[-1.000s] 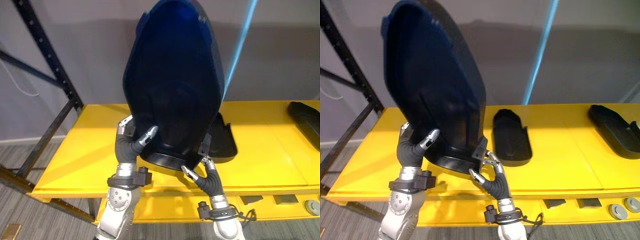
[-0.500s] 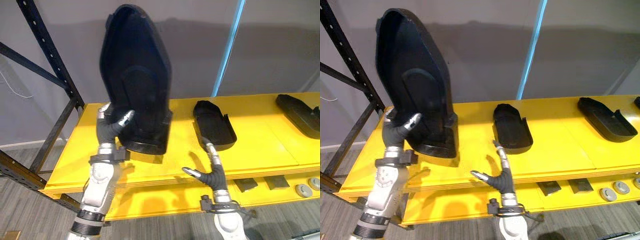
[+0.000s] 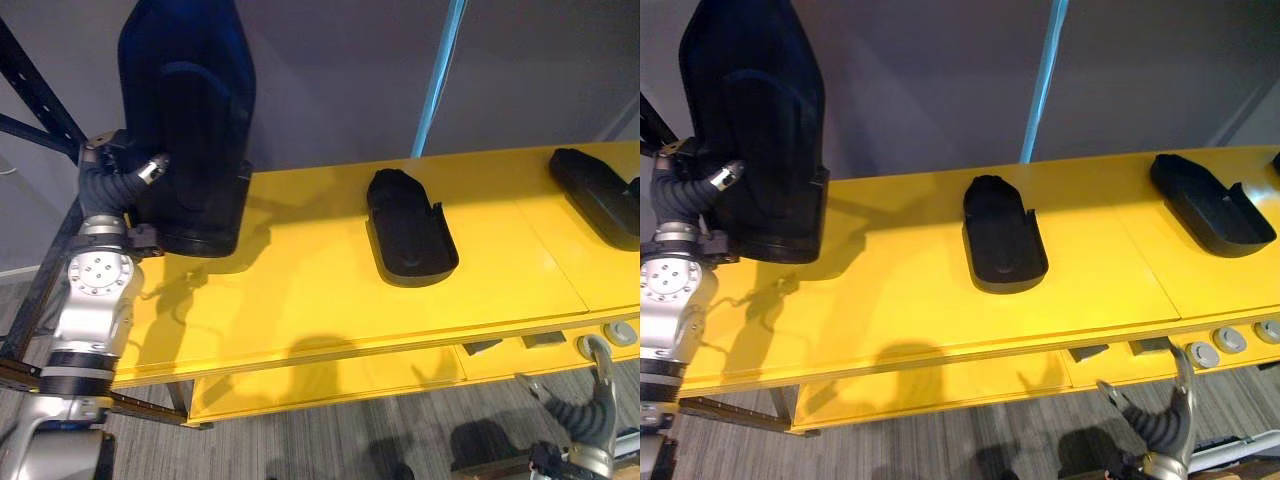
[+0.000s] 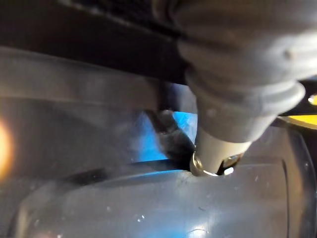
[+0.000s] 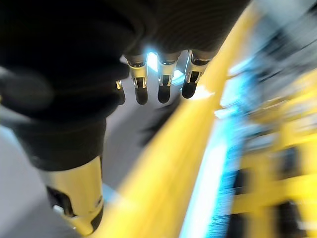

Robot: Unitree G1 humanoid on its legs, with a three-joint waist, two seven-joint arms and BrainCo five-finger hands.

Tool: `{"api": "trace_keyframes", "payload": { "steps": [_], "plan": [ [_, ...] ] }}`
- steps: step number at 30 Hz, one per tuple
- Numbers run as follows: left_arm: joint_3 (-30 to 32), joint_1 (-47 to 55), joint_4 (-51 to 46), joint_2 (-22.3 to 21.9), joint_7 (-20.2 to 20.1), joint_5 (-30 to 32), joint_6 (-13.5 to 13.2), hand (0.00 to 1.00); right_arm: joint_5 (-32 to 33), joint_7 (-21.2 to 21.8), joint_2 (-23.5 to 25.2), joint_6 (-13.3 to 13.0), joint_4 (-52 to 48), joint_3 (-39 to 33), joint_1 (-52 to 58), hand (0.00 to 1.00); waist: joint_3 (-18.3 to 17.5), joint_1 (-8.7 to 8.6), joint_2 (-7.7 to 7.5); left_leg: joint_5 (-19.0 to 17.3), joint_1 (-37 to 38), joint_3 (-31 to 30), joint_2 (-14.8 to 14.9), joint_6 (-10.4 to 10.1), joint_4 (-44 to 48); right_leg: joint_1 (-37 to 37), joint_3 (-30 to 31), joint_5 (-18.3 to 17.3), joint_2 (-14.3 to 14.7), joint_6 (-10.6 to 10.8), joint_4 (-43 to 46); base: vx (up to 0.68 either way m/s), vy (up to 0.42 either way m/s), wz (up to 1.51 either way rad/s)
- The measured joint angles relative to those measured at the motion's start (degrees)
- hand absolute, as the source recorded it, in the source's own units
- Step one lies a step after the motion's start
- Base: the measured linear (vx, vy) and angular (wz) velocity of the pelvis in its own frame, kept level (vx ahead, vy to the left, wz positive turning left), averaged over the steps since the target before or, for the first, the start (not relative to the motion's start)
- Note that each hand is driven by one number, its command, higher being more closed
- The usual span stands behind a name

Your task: Walk over and take plastic housings, then place them on the shelf

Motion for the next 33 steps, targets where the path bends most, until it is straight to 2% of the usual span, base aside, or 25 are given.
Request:
{"api": "trace_keyframes", "payload": {
  "steps": [4, 9, 16, 21, 29, 30, 33],
  "plan": [
    [-1.77, 0.05, 5.84, 2.79, -2.96, -7.32, 0.46, 1.00, 3.29, 0.29, 2.10, 1.95, 17.85, 0.01, -0.04, 0.00, 2.56, 0.12, -0.04, 0.04, -1.08, 0.58, 0.00, 0.06, 0.10, -1.91, 1.31, -0.01, 0.09, 0.00, 0.68, 0.02, 0.012, -0.09],
    [-1.90, 2.59, 7.44, 4.61, -4.95, -13.11, 0.65, 1.00, 7.70, 3.46, 3.53, 3.56, 29.83, 0.82, -0.13, 0.00, 5.18, -0.10, -0.18, 0.02, -1.99, 1.29, 0.07, 0.09, 1.08, -3.05, 2.34, -0.04, 0.15, -0.02, 1.02, 0.01, 0.010, -0.06],
    [-5.91, 1.71, 12.57, 7.99, -7.45, -18.48, 0.76, 1.00, 9.99, 9.99, 1.25, 3.70, 39.58, 8.83, -4.15, 0.00, 8.55, 0.02, -0.87, -0.03, -3.17, 1.49, 0.71, 0.12, 2.73, -5.92, 2.94, -2.31, 0.34, -0.69, 6.04, -0.07, -0.011, -0.01],
    [-8.52, -0.59, 16.18, 10.42, -8.28, -19.79, 2.03, 1.00, 11.10, 11.02, -0.68, 3.70, 42.99, 12.02, -7.44, 0.00, 10.80, 0.22, -1.99, 0.00, -5.11, 1.05, 0.69, 0.15, 3.93, -8.18, 3.50, -3.12, 0.16, 0.15, 8.20, -0.08, 0.000, 0.03],
    [-10.63, -1.68, 16.98, 12.30, -8.96, -21.51, 3.78, 1.00, 11.15, 11.46, -3.18, 3.93, 45.58, 14.67, -9.25, 0.00, 11.26, 0.15, -2.06, 0.07, -5.52, 1.06, 0.69, 0.21, 3.94, -8.89, 4.01, -3.04, 0.21, -0.33, 8.94, 0.00, 0.003, 0.00],
    [-10.95, -2.21, 17.48, 12.30, -9.12, -21.51, 3.89, 0.00, 11.15, 11.51, -3.26, 3.93, 45.56, 14.81, -9.29, 0.00, 11.26, 0.10, -2.06, 0.08, -5.51, 1.06, 0.69, 0.22, 3.94, -8.90, 4.02, -3.05, 0.23, -0.34, 8.95, 0.00, 0.000, 0.00],
    [-12.47, -4.05, 19.42, 12.31, -9.19, -21.41, 4.02, 0.00, 11.20, 11.49, -3.61, 3.94, 45.61, 15.41, -9.29, 0.00, 11.29, -0.09, -2.08, 0.08, -5.44, 1.12, 0.69, 0.22, 3.88, -8.90, 4.11, -3.06, 0.23, -0.35, 8.95, 0.00, 0.000, 0.00]
  ]
}}
